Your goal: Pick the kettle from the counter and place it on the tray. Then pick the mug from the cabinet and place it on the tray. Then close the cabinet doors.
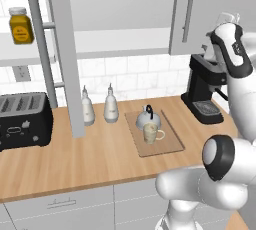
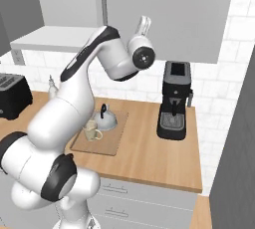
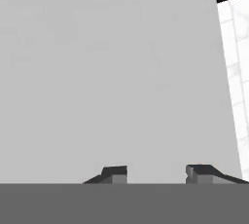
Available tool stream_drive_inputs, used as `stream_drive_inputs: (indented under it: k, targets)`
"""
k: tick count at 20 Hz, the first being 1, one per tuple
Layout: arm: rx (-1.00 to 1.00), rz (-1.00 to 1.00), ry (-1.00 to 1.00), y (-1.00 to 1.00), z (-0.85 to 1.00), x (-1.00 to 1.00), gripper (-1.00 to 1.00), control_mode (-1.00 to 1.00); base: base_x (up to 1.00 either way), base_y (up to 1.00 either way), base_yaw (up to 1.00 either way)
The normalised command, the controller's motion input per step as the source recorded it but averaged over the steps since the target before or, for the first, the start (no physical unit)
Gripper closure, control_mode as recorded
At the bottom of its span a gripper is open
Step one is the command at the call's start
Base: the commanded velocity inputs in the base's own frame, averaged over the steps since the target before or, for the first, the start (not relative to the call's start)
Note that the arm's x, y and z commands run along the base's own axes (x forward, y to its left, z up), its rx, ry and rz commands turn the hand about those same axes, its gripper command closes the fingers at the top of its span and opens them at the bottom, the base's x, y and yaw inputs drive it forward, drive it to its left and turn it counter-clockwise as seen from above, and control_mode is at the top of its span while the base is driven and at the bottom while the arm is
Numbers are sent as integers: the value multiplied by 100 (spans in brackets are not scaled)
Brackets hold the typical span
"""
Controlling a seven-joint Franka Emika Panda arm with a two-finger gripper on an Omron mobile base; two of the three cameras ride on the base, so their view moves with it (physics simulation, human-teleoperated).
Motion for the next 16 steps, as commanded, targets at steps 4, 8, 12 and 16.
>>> stream_drive_inputs:
  k: [4, 8, 12, 16]
  targets:
    - [0, 0, 9, 5, -3, 23, -100, -100, 0, 0, 0]
    - [0, 1, -1, 1, 0, -61, -100, -100, 0, 0, 0]
    - [-1, 3, -3, 2, 9, -91, -100, -100, 0, 0, 0]
    - [-9, 11, 5, 27, 5, -83, -100, -100, 0, 0, 0]
